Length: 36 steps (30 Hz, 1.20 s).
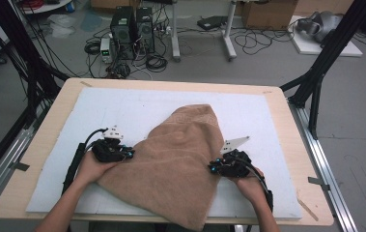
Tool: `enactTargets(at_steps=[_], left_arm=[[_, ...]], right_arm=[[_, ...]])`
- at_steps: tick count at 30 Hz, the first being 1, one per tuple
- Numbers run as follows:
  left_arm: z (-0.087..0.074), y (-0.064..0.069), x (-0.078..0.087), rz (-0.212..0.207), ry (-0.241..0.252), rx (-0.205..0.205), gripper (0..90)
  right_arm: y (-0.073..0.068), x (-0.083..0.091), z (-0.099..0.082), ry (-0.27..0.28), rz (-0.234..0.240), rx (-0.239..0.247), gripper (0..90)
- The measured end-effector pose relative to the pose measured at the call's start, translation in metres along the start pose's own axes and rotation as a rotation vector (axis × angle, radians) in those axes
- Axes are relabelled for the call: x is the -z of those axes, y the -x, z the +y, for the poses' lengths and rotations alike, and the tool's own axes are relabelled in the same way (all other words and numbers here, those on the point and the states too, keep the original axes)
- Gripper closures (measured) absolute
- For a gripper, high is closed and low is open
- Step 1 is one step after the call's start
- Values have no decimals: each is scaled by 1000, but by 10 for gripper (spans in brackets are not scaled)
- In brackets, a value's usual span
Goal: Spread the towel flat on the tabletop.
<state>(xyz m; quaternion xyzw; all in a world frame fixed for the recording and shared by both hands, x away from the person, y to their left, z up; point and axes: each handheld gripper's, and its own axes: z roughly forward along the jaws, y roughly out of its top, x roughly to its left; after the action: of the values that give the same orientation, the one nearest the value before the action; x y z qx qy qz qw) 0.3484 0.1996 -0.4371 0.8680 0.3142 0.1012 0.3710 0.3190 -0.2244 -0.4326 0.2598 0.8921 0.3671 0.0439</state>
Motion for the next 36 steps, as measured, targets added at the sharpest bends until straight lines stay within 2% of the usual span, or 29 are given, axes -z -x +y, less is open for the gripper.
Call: enactTargets(at_steps=[3, 5, 11, 16, 19, 23, 28, 32, 36], left_arm=[[0, 6, 5, 25, -3, -25, 844], [-3, 9, 10, 33, 13, -30, 848], [-9, 11, 26, 45, 32, -21, 851], [-16, 16, 38, 76, 49, -22, 852], [-23, 25, 48, 96, 53, -27, 853], [-31, 40, 66, 122, 83, -40, 853], [-42, 56, 90, 149, 103, -50, 854], [-53, 67, 106, 142, 114, -39, 854], [-58, 75, 108, 125, 109, -46, 852]], right_arm=[[-2, 3, 2, 15, 2, 3, 818], [-1, 3, 2, 18, 4, 2, 818], [-2, 2, 5, 32, 7, 10, 818], [-5, 2, 11, 51, 19, 21, 818], [-9, 3, 15, 70, 28, 36, 818], [-15, 6, 19, 78, 40, 53, 818], [-29, 8, 23, 83, 68, 92, 819], [-42, 11, 25, 82, 91, 121, 819], [-49, 13, 25, 74, 113, 136, 801]])
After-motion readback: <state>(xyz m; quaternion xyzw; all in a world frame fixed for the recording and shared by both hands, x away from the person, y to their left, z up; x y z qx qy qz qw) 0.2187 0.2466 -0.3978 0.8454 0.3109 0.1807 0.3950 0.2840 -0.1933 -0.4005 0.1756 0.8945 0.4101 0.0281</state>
